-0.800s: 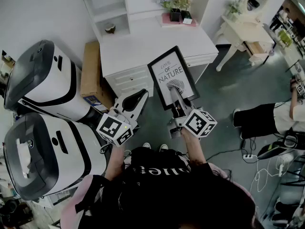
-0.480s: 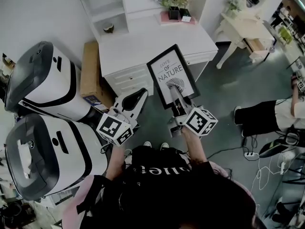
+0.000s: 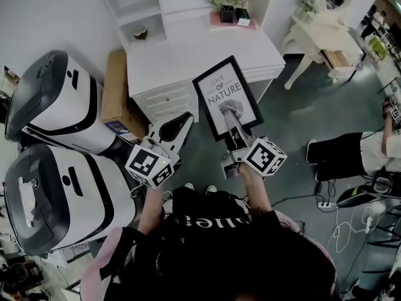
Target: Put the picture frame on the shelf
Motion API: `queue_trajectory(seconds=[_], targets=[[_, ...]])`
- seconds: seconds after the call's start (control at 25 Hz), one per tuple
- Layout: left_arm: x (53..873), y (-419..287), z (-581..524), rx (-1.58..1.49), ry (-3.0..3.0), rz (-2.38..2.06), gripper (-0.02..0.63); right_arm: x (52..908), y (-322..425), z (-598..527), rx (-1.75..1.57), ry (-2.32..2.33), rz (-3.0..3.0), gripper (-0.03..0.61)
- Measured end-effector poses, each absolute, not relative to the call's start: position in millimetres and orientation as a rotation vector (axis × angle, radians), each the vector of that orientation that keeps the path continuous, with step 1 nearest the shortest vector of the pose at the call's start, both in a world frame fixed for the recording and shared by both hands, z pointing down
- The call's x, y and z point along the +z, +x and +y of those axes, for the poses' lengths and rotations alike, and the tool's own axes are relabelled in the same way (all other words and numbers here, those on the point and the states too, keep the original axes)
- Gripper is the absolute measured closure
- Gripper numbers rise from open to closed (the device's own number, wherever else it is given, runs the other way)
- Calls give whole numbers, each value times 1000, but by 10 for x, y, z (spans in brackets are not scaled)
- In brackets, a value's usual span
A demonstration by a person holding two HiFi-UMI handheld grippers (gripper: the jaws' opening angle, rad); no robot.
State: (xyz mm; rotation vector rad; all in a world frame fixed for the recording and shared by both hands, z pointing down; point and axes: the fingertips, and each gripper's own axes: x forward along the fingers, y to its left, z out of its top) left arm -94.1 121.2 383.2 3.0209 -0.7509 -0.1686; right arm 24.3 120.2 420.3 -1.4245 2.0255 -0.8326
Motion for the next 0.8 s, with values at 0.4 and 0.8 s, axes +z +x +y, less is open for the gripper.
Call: queue_trajectory(seconds=[0.4, 0.8], targets=[[3891, -495, 1198, -165, 2962, -804, 580, 4249, 672, 1189, -874, -1368, 2055, 526], [3888, -281, 736, -110, 2984, -777, 580, 4278, 840, 702, -891, -1357, 2032, 526]])
